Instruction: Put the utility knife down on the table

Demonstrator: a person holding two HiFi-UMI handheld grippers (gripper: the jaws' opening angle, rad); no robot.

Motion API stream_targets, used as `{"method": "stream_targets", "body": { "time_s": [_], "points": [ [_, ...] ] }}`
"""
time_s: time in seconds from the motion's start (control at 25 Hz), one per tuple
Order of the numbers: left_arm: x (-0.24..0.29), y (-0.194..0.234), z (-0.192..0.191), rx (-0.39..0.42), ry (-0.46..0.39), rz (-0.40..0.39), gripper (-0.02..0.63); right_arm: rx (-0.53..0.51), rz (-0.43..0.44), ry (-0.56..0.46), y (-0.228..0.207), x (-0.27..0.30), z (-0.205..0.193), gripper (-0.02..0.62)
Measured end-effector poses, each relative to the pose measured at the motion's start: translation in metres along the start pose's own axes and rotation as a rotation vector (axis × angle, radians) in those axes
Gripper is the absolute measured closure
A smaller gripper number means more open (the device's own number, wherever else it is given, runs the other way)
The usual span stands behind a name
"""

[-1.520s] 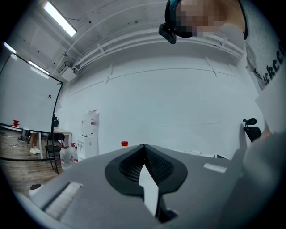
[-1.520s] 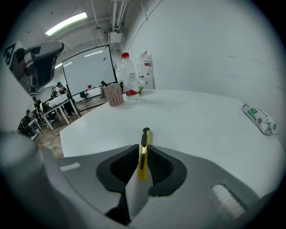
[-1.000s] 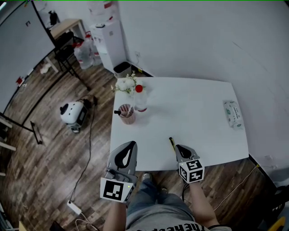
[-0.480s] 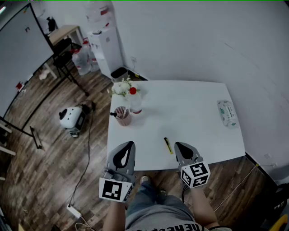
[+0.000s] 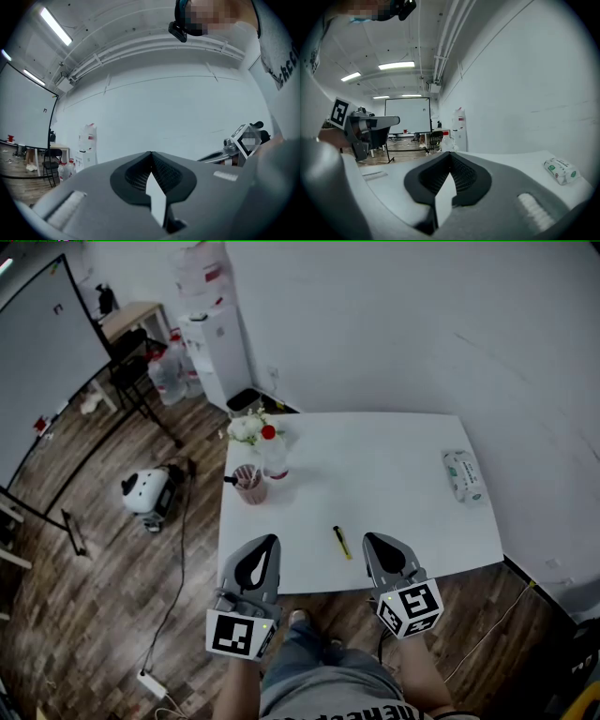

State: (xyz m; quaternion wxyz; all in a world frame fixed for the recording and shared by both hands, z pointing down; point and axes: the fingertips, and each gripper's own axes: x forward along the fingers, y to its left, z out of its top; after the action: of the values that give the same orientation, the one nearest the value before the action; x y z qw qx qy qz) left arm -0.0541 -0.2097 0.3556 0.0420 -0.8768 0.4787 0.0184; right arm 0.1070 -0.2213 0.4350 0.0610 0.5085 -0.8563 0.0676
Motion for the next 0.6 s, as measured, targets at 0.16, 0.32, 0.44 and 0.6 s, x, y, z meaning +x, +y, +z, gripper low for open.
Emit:
{"method": "stream_targets", "body": {
  "time_s": [0.16, 0.32, 0.44, 0.6],
  "points": [
    [-0.001, -0.004, 0.001, 0.008, 0.006, 0.006, 0.600, 0.001, 0.000, -0.043, -0.001, -0.010, 0.012, 0.594],
    [-0.003, -0.007, 0.004, 0.013, 0.001, 0.008, 0.600, -0.001, 0.001, -0.079, 0.000, -0.019, 0.024, 0.594],
    [-0.003, -0.010, 0.006, 0.016, -0.002, 0.008, 0.600, -0.009, 0.003, -0.107, 0.001, -0.026, 0.034, 0.594],
    [-0.004, -0.013, 0.009, 0.019, -0.004, 0.011, 0.600, -0.028, 0.005, -0.142, 0.003, -0.034, 0.048, 0.595]
  ]
}}
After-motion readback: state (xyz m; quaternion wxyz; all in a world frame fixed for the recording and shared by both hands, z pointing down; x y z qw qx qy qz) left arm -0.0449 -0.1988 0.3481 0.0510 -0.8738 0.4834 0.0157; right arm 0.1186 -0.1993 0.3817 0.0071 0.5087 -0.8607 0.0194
